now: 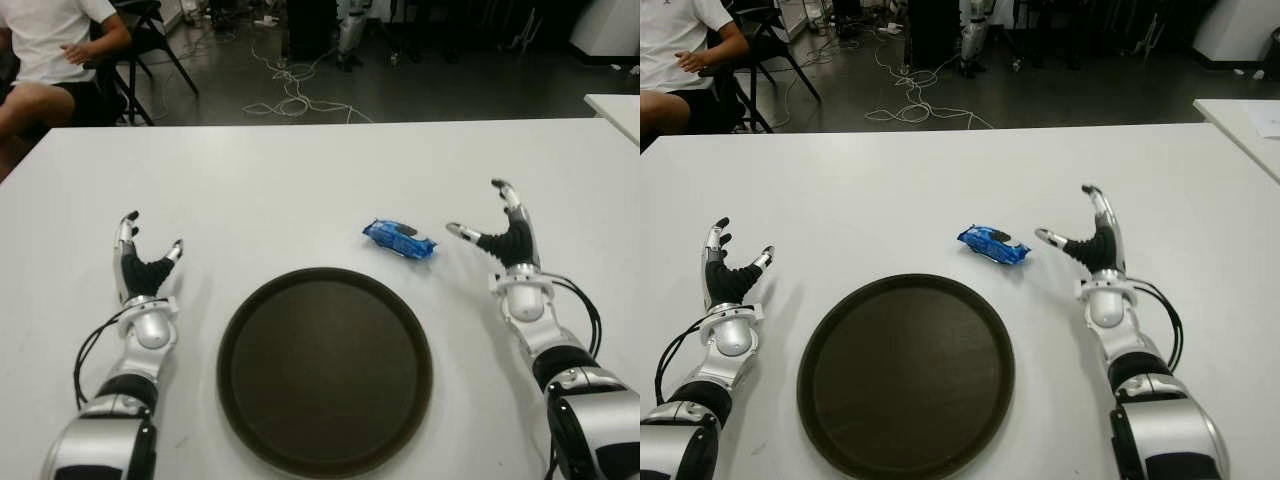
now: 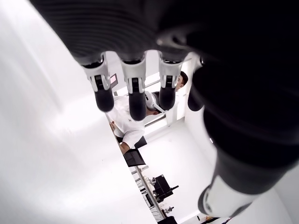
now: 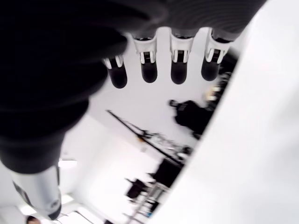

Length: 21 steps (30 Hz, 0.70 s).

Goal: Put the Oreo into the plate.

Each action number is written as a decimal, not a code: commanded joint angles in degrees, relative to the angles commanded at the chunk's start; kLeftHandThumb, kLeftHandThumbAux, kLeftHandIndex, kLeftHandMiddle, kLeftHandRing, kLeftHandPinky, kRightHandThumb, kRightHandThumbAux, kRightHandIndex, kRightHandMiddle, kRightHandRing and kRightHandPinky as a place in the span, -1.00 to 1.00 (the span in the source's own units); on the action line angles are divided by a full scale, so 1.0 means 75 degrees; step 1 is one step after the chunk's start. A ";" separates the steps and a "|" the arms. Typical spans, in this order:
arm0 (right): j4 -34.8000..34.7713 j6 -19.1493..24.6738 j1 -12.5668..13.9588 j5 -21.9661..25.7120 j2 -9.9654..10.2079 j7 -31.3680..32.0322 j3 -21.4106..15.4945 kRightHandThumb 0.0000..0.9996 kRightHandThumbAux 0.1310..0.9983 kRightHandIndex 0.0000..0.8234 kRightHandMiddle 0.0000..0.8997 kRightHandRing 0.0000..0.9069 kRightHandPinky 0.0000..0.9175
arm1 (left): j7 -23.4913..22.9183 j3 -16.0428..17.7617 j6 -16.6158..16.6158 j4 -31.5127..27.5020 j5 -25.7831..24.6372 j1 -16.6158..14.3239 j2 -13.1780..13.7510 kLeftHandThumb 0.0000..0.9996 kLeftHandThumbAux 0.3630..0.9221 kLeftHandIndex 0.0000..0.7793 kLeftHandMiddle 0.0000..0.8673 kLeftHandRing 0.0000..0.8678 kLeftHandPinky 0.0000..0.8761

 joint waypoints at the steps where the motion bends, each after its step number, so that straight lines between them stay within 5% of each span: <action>1: -0.0123 -0.0025 0.0008 0.0004 -0.0012 0.0060 0.0009 -1.00 0.32 -0.81 -0.82 -0.88 -0.92 | -0.0010 0.0002 0.0023 -0.0009 -0.0012 0.0000 -0.0009 -0.89 0.58 -0.77 -0.79 -0.80 -0.82; 21: -0.2577 0.0269 0.0598 -0.0013 -0.0197 0.1429 0.0148 -1.00 0.42 -0.84 -0.84 -0.92 -1.00 | 0.0012 0.0026 0.0176 -0.0162 -0.0039 0.0051 -0.0095 -0.88 0.53 -0.79 -0.79 -0.80 -0.83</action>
